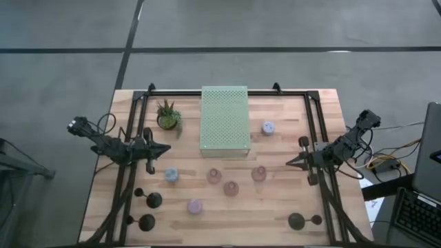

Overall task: Pick & Place candle stick holders
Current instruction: Put the top right pink glass candle holder on the shelf

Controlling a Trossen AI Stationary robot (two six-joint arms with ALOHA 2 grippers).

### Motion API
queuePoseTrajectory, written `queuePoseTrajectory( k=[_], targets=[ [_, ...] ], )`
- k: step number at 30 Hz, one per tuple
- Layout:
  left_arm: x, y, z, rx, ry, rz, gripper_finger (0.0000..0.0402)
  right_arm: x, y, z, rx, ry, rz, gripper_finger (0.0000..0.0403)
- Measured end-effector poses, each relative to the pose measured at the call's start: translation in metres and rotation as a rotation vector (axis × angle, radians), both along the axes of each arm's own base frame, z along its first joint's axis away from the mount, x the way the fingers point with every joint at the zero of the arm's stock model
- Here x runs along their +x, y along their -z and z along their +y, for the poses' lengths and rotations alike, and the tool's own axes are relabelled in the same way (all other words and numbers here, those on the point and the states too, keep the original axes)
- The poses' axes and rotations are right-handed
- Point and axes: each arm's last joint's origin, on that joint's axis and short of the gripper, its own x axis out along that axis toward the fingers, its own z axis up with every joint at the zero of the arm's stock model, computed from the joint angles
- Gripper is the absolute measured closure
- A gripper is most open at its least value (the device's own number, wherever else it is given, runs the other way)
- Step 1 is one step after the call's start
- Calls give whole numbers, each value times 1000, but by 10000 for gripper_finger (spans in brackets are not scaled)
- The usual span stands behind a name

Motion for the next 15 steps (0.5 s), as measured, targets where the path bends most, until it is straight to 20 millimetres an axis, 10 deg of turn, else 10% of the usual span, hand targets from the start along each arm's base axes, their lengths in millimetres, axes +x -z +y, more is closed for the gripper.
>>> queuePoseTrajectory(
  k=[15],
  targets=[
    [0, 0, 0, 0, 0, 0, 388, 0, -24, 1, 93, -33, -206, 394]
  ],
)
